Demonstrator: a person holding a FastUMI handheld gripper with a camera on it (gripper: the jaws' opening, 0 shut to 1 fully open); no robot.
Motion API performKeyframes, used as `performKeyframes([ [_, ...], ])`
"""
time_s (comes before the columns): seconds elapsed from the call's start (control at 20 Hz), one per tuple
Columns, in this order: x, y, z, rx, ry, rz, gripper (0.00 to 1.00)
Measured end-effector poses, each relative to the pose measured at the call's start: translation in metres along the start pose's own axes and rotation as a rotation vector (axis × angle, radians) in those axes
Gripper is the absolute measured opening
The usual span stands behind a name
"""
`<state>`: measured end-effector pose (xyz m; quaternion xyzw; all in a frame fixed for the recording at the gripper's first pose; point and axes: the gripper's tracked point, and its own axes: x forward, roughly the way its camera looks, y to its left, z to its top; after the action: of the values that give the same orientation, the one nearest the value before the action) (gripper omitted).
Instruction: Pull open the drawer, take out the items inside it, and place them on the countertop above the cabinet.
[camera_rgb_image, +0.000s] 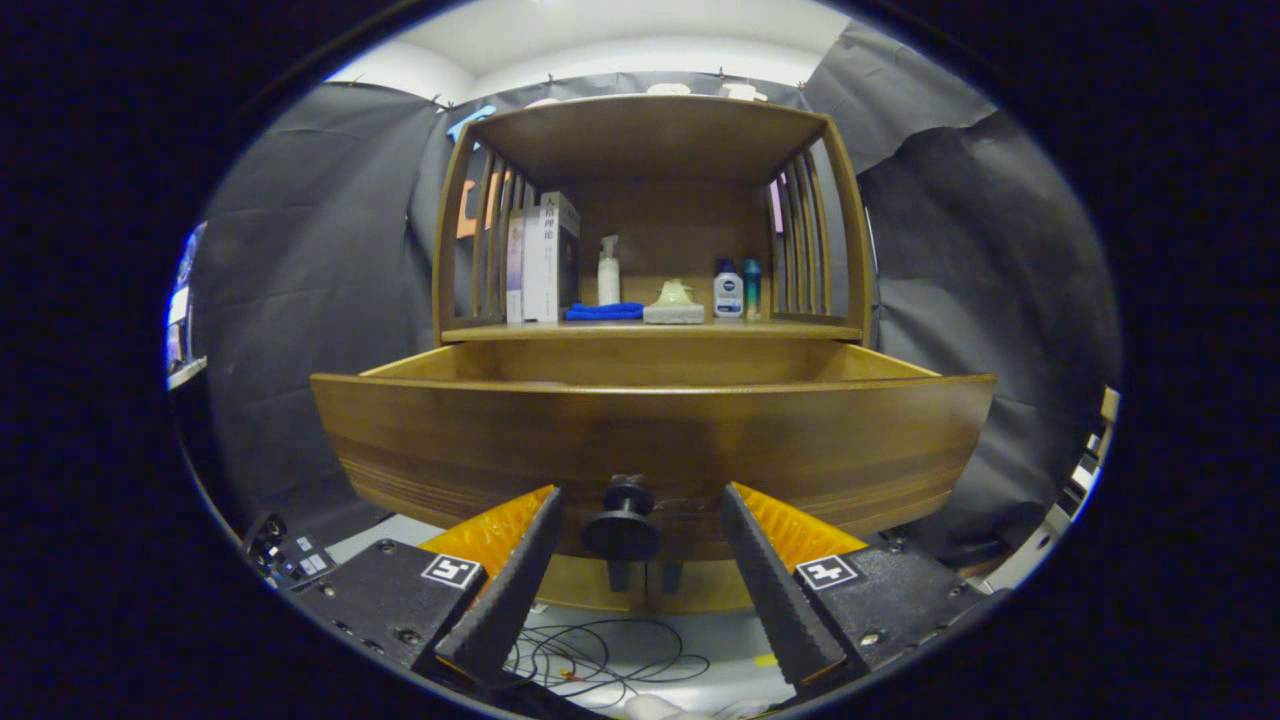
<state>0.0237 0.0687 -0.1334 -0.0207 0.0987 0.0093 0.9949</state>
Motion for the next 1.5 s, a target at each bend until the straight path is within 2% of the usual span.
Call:
performKeyframes([
  [0.25,0.016,0.007,-0.010,-0.024,0.013,-0.019,1.00],
  [0.7,0.017,0.006,-0.007,-0.040,-0.005,-0.077,0.99],
  [1.5,0.050,0.002,0.006,-0.033,0.028,-0.056,1.00],
])
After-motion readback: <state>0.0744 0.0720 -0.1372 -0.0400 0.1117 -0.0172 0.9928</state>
